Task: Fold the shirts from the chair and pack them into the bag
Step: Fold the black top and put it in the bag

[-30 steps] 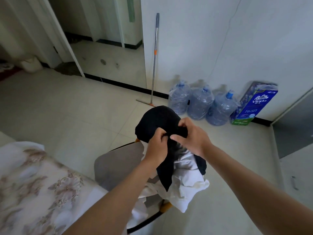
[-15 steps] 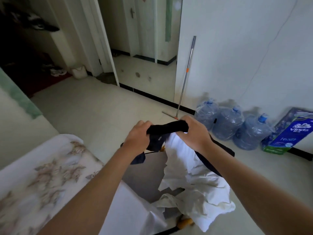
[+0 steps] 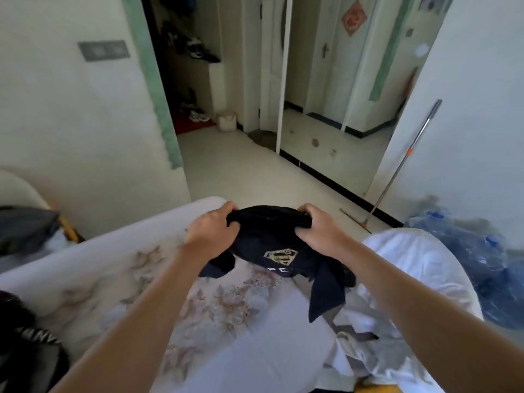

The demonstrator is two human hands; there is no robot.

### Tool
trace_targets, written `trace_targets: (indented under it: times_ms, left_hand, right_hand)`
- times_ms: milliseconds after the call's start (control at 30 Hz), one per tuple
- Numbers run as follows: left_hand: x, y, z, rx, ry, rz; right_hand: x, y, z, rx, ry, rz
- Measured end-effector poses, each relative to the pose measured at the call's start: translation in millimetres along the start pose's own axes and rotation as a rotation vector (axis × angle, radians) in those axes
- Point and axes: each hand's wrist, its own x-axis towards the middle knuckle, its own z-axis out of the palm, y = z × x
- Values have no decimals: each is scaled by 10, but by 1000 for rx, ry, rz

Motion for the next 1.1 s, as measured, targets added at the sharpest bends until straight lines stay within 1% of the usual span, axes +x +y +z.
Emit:
trace_targets:
  times_ms: [100,200,300,367,433,533,600,667,700,733,800,867,900,933,967,1000,1033,1100]
  left_hand:
    - [-437,-718,-187,-9,-59,-136]
    - [-901,-1295,-226,15,-127,-244]
    - [-1248,-1727,-331,50,-168,-336]
    - [-1402,-1946,-471,74,-146,-376]
    - [-1483,-2145,-571,57,-105,-408]
    - [-1495,-2374,-683,41,-89,-466]
    - [-1443,-2499,-741,75,-116,-498]
    - [-1336,-2604,-789,238,-159,-509]
    - [-1260,-2667,-799,296,-177,-537]
    - [-1183,-2716,-808,300,-176,-583]
    - [-980,-2813,-794,126,-135,-681]
    - [-767,-2832,-780,-81,-66,-720]
    - [-667,-2860,-743,-113,32,-713]
    - [-589,-2903,-673,-186,137,-694]
    - [-547,-2908,-590,-318,217,-658]
    - [-536,-2935,-457,-397,267,-621]
    - [-536,-2935,-304,-428,243,-601]
    - [-615,-2894,53,-388,75,-612]
  right_hand:
    - [-62,-276,554,-160,-198,20]
    - [-145,-467,1019,-221,-356,53]
    - [-155,-754,1332,-278,-513,30]
    - [-103,-976,1487,-265,-587,11]
    - [-15,-1184,1624,-234,-623,-16]
    - [170,-1425,1829,-256,-627,-31]
    - [338,-1535,1928,-358,-580,-70]
    - [596,-1621,2028,-589,-479,-173]
    - [733,-1669,2079,-674,-405,-192]
    - [876,-1714,2137,-693,-345,-178]
    - [1159,-1801,2272,-534,-274,-99]
    - [1328,-1888,2381,-290,-190,-73]
    - [1360,-1911,2436,-199,-179,-98]
    - [1355,-1913,2493,-132,-212,-137]
    - [1322,-1873,2571,-96,-262,-180]
    - [1292,-1776,2665,-90,-307,-217]
    - [1257,-1639,2763,-116,-352,-241]
    - [1158,-1298,2945,-239,-465,-292]
